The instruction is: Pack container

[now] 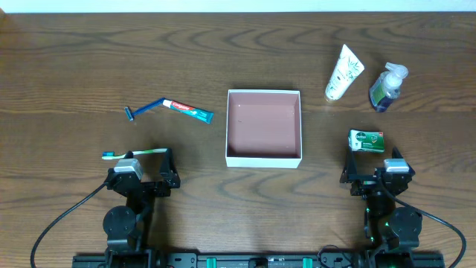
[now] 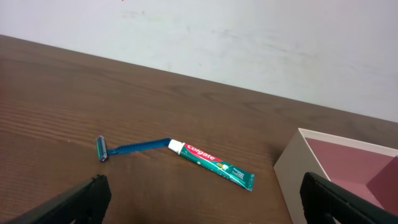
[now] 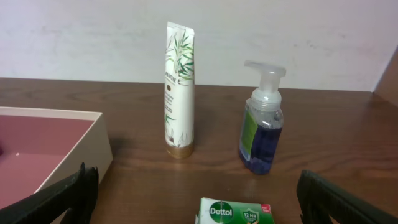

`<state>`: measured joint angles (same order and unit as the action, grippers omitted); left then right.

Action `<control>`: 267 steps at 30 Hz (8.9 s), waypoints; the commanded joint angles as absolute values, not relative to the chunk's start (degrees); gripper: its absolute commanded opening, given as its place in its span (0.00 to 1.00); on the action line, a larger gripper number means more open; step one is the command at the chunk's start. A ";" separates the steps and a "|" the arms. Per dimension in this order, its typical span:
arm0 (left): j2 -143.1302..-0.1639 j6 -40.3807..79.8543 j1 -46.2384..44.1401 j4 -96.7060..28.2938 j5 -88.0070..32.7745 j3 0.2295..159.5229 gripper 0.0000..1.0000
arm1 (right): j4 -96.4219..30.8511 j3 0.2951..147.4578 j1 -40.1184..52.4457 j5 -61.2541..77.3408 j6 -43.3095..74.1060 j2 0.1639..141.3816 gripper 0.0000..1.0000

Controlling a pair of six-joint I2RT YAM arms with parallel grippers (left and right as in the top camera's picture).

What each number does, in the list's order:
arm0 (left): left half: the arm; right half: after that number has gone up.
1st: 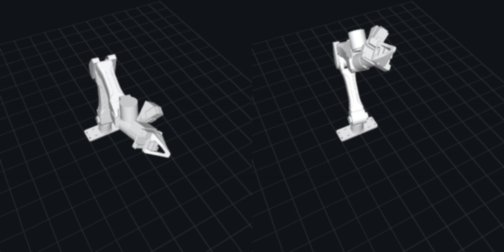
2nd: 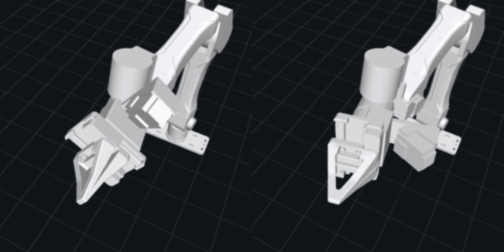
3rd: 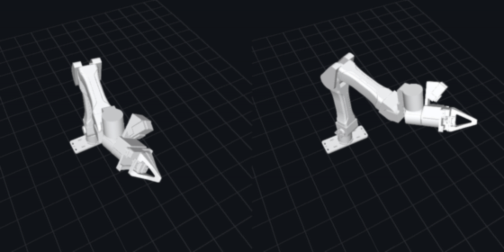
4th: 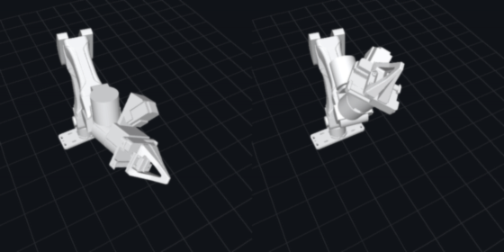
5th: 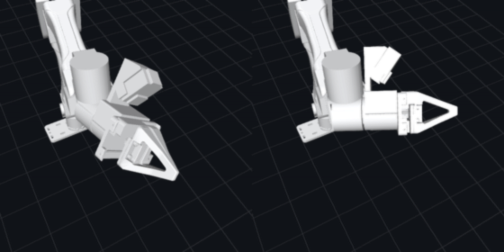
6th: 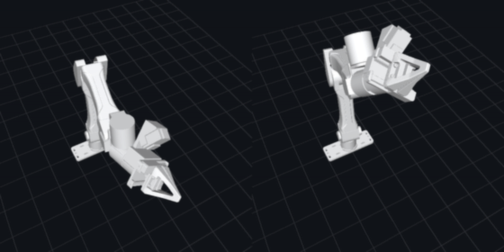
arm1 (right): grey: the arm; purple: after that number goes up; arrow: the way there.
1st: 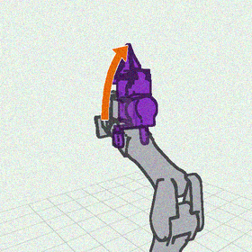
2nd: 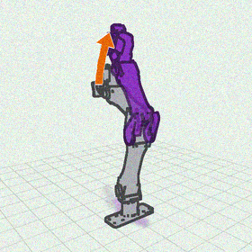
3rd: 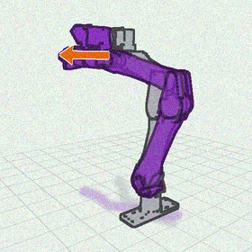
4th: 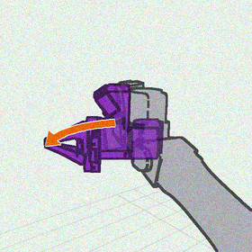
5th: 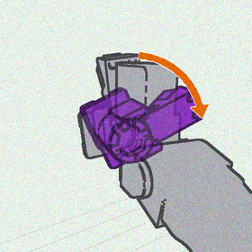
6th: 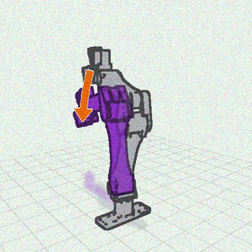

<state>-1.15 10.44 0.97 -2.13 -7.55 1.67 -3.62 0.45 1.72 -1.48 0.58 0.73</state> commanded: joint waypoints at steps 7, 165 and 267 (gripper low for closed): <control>-1.37 9.67 1.21 -3.31 -8.36 0.23 0.98 | -2.98 0.32 1.30 6.59 -0.27 0.45 0.99; -1.37 9.67 1.21 -3.31 -8.36 0.23 0.98 | -7.88 73.49 43.59 -25.52 19.99 92.38 0.01; -1.37 9.67 1.21 -3.31 -8.36 0.23 0.98 | 6.28 73.49 42.81 -27.57 19.68 103.31 0.01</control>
